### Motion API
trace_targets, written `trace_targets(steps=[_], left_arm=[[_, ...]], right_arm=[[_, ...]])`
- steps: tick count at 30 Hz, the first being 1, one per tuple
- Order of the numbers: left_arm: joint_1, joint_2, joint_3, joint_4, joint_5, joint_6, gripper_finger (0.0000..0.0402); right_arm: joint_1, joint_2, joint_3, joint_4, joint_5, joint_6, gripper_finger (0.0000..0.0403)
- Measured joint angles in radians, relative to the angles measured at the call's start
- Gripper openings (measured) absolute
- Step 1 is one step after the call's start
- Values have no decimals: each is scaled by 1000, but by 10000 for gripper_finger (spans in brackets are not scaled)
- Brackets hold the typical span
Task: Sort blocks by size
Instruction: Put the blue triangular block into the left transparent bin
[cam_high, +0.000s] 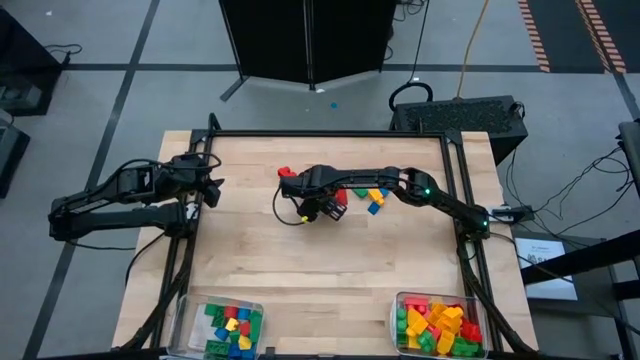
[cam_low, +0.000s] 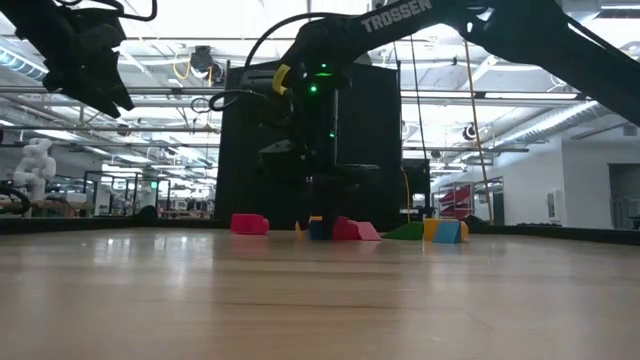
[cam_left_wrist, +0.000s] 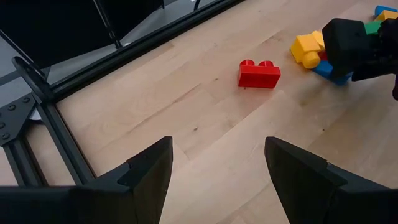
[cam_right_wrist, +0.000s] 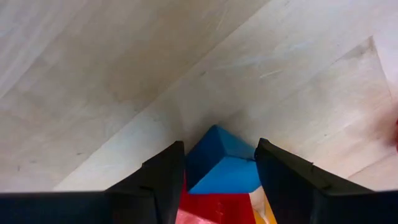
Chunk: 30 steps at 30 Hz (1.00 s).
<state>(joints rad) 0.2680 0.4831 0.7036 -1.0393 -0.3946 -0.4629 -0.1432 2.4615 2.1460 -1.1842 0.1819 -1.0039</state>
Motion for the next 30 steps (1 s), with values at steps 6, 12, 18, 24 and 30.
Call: trace_targets(steps=[6,12,18,24,30], left_arm=[[0,0,0,0,0,0,255],[0,0,0,0,0,0,255],[0,0,0,0,0,0,255],[0,0,0,0,0,0,255],[0,0,0,0,0,0,255]], right_arm=[[0,0,0,11,-2,214,154],[-3,2,48,-12,-110,718,138],[-9,2,63,-3,-172,1110,145],[-23,2,63,13,-101,1326,151],[-45,2,63,-31,-82,1451,151]])
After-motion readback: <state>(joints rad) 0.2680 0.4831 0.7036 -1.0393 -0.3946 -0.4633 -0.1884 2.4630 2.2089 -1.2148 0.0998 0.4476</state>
